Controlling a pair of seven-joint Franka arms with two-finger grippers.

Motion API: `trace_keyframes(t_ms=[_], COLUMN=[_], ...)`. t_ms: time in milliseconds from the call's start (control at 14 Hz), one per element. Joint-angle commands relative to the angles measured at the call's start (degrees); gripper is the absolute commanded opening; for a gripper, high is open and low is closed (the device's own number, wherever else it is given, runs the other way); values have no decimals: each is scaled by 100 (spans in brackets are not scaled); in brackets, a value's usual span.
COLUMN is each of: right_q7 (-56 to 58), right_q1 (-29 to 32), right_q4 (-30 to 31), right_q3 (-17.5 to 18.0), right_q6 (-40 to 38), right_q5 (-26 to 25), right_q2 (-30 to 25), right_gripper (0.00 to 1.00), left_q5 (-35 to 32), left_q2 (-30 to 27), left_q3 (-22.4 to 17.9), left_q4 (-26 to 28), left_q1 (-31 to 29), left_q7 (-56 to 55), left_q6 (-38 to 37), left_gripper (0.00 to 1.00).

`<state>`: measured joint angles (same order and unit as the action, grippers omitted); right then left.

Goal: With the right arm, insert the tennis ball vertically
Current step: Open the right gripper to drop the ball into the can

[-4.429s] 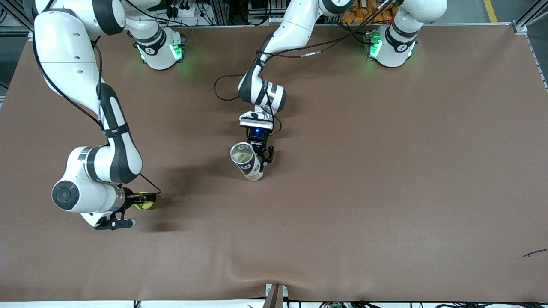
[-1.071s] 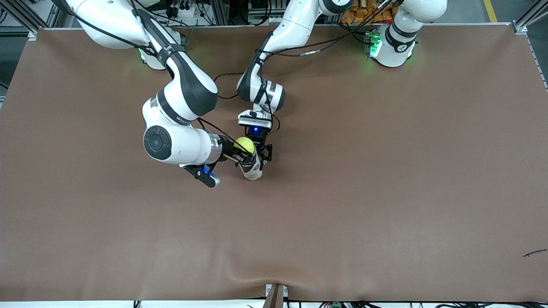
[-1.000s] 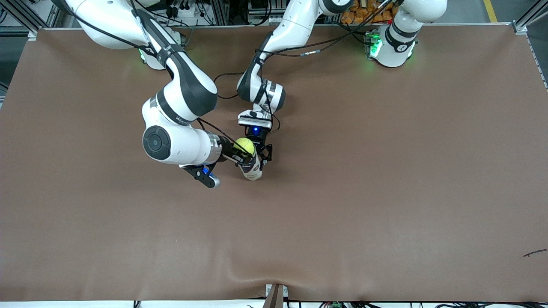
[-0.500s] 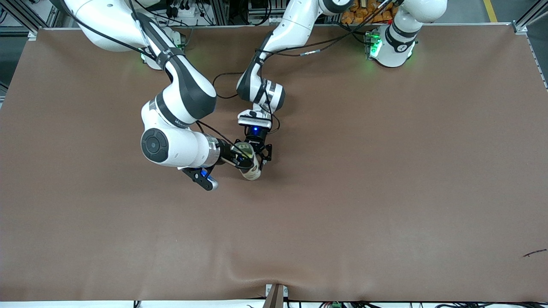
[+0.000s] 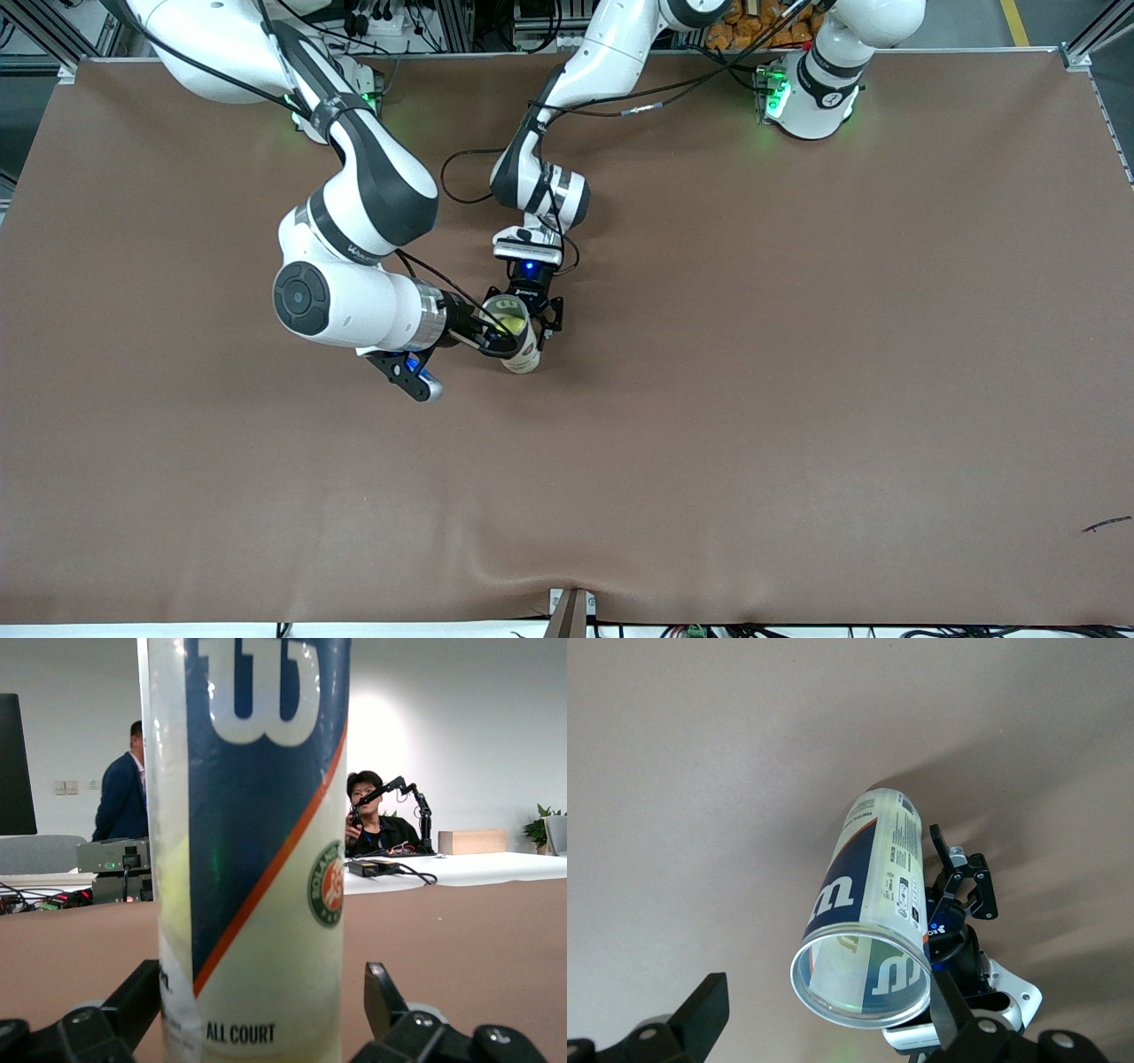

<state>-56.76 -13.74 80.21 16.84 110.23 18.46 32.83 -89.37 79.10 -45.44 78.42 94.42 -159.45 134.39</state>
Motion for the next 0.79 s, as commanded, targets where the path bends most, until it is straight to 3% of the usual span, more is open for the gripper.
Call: trace_keyframes(t_ms=[0,714], right_q7=[-28,499], right_q1=[240,1022], right_q4=[-6,47], right_q3=[74,83], right_q6=[-387,-2066], right_q5=[8,8], right_q2=[-215,-918], right_gripper=[100,100], left_q5=[-370,-326], left_q2=[-184,-501], left_q3=[70,378], left_q4=[376,754], left_q1=[68,200], left_q7=[-1238,-1281], left_q6=[-62,-133], left_gripper=[100,100])
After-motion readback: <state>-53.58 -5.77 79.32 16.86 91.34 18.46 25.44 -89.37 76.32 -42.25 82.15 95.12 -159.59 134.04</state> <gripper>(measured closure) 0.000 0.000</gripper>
